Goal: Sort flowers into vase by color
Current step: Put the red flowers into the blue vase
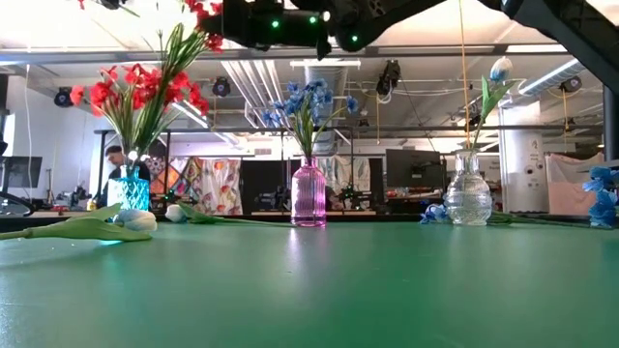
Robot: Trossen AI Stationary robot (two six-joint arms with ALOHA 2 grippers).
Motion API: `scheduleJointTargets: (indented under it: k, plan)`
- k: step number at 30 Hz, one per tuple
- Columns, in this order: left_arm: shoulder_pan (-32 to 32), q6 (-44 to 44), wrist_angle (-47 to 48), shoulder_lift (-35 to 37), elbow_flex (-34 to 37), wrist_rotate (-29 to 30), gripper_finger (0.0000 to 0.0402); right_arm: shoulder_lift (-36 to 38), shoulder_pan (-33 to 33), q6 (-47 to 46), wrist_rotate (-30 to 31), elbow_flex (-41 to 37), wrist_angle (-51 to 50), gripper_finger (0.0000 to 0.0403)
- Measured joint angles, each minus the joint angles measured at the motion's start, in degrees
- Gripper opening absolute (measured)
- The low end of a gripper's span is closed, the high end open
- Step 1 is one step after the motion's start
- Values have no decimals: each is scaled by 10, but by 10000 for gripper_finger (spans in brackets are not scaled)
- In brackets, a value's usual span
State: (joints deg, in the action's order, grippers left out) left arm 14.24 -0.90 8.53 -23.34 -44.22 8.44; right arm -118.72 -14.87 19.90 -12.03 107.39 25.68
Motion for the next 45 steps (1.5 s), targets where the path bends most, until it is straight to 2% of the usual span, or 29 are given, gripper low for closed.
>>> scheduleJointTargets:
  k: [6,14,20,26,30,38,45]
  plan:
    - [0,-2,-49,-9,0,-47,400,50,2,-20,-4,0,-96,28]
    - [0,-1,-82,-44,0,-96,400,133,14,-19,-4,0,-289,28]
    - [-2,78,-143,-109,0,-167,400,180,29,-20,-4,0,-404,28]
    - [-25,114,-236,-184,0,-176,400,194,43,-58,0,0,-440,33]
    - [-42,131,-278,-220,0,-176,400,194,45,-85,15,-2,-481,66]
    - [-51,181,-287,-269,0,-150,400,194,44,-148,17,-14,-527,176]
    - [-51,246,-290,-286,1,-80,400,209,44,-171,49,-16,-618,238]
